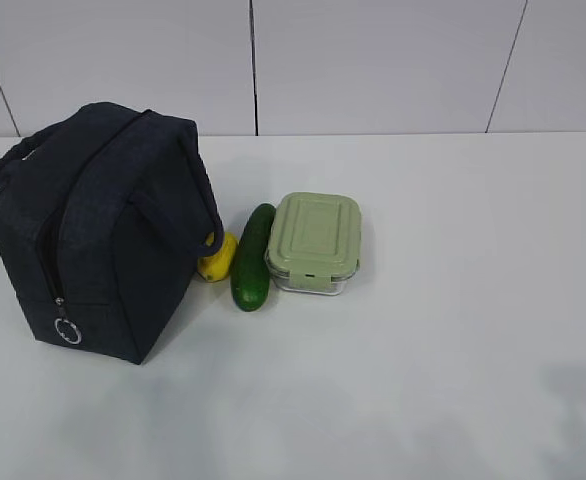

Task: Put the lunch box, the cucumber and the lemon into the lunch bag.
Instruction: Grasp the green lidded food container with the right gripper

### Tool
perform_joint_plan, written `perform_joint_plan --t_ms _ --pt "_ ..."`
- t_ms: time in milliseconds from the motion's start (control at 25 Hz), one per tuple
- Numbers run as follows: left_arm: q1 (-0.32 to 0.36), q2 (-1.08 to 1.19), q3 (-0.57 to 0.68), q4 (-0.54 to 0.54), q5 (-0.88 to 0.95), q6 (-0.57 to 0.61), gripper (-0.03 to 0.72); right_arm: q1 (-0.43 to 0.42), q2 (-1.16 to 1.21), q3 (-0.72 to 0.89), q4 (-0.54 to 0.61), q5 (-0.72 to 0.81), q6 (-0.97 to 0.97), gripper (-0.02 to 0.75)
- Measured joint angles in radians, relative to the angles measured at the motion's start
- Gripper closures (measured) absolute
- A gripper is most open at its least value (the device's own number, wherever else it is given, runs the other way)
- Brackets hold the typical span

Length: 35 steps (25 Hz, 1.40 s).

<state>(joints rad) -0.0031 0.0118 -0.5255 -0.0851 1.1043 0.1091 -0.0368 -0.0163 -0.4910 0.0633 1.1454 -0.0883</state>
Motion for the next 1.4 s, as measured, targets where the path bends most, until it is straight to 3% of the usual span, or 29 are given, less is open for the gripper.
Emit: perform_joint_plan --t_ms 1400 --pt "0.0 0.0 0.0 0.0 0.0 0.0 0.453 0.0 0.0 0.0 0.0 0.0 0.0 0.229"
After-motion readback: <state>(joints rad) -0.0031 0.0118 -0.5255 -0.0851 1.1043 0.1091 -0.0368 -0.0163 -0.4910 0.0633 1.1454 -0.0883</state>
